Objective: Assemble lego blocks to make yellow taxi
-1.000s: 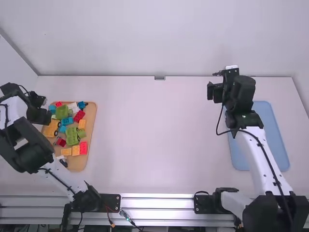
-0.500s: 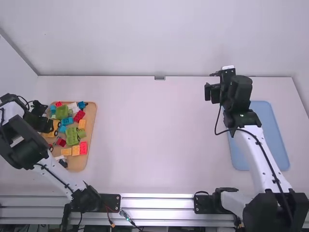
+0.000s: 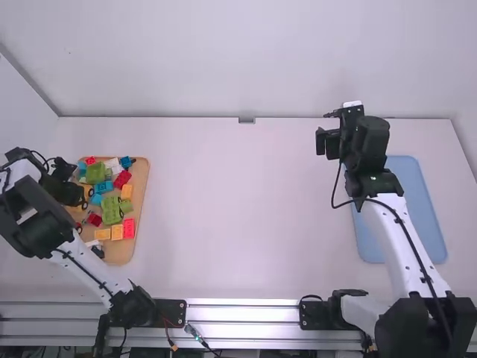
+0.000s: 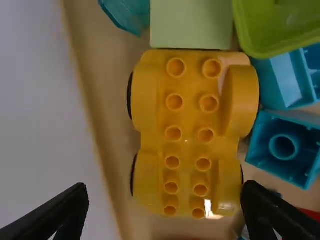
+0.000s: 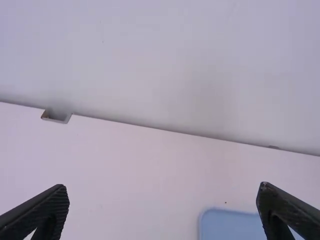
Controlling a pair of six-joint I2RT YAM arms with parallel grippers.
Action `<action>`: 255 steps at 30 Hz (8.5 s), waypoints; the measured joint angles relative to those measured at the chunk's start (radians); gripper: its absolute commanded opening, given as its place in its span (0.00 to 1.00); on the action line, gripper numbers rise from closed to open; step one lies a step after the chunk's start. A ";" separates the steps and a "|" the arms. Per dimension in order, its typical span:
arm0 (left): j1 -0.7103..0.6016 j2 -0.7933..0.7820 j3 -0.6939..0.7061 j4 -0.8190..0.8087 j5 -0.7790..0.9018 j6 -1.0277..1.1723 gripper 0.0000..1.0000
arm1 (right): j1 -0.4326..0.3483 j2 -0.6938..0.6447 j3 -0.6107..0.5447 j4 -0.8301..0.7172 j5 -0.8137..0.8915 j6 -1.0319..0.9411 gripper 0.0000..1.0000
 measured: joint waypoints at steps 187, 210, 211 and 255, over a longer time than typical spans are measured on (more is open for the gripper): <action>-0.129 -0.445 -0.621 -0.006 -0.156 -1.827 0.55 | 0.003 0.000 0.000 0.028 -0.045 0.000 0.99; -0.130 -0.446 -0.798 0.303 -0.124 -1.744 0.45 | 0.003 0.000 0.000 0.029 -0.048 0.000 0.99; -0.130 -0.446 -0.800 0.309 -0.125 -1.738 0.45 | 0.003 0.000 0.000 0.029 -0.047 0.000 0.99; -0.131 -0.450 -0.795 0.445 -0.025 -1.185 0.02 | 0.003 0.000 0.000 0.034 -0.060 0.000 0.99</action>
